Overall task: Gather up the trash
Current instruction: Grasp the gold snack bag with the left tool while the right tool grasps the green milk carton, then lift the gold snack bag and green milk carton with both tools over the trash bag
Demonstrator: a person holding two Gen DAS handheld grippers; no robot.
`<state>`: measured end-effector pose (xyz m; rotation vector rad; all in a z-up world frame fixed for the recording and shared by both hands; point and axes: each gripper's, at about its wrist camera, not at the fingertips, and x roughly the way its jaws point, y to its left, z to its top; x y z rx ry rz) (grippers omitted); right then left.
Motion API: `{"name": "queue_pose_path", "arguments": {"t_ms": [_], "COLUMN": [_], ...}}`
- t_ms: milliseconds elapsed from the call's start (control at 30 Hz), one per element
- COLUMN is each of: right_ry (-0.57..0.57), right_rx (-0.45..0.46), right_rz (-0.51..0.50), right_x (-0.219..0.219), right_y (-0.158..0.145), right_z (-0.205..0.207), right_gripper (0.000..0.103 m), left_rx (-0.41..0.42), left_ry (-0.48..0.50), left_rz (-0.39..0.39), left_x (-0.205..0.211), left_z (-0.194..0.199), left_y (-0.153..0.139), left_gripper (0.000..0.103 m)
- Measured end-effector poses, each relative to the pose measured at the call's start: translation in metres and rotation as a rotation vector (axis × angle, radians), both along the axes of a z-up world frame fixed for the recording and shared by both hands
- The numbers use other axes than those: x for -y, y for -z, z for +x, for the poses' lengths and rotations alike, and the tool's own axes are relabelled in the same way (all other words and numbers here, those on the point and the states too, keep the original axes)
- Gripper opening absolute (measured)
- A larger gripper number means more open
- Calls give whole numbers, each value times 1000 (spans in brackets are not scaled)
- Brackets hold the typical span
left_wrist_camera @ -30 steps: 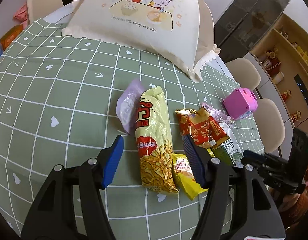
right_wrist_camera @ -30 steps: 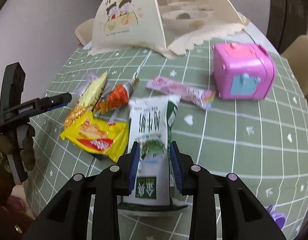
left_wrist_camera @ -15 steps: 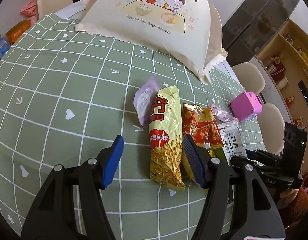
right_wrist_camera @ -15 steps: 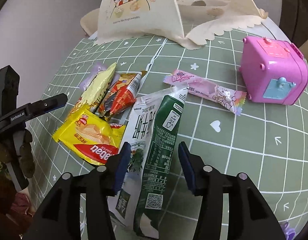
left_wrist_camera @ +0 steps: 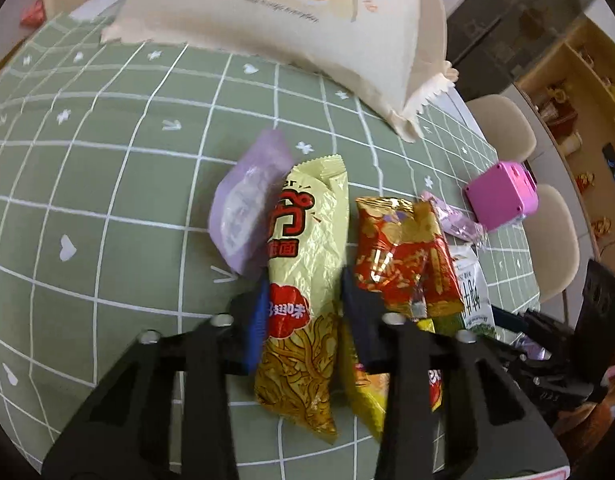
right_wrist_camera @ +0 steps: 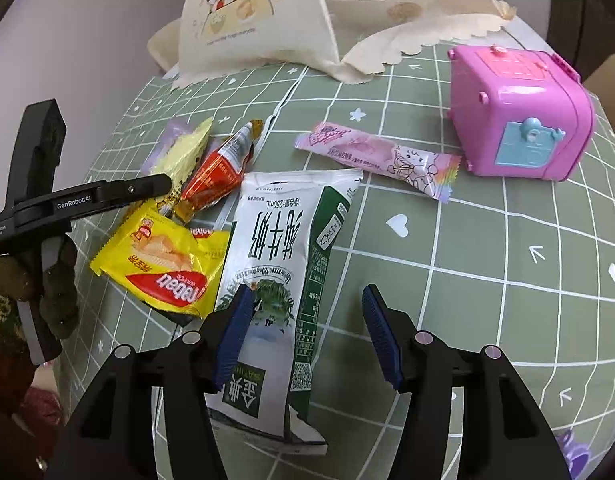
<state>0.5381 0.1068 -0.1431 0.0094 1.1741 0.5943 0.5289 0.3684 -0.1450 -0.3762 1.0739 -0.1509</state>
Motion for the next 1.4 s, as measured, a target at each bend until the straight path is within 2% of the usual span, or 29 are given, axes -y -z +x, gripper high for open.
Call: {"name": "queue_pose_path", "arguments": {"t_ms": [100,267,400,633,733,867,1100,1167,1233,1400], "right_ry": [4,6,11,41,20,-45,-51,-67,-90,-51], "right_rx": [3,17,16,-95,-92,-63,-117,-99,-52,13], "right_rz": [7,0,7,81,104,60,93,63,42,37], "right_x": [1,-6,-16,-27,-35,-49,-57,-63,-67,-55], "right_y": [2,0,-2,2,-2,-1,10,6,0,-22], "right_z": [-1,2,7,8,3,-6,-1,-2,-6,-12], "right_gripper": [53,53,53,53,53,53,53,53,39,34], "left_rx": [32,72,62,47,42,42,43,44,47,65], "left_ry": [8,-37,-75,-87,-82,-77,-90,-89,-89,-86], "left_rz": [-4,-18,-25,-33,-41,-46,-47,-47,-45,-37], "left_x": [2,-11,-23,-29,-28,-26,-30,-30,-30,-28], "left_z": [-10,-23,-31,-34,-33,-33,-36,-37,-39,-44], "left_y": [-10,-26,-29,-25,-22,-21,-22,-23,-25,-33], "left_gripper": [27,27,27,28,28,28,28,28,28,28]}}
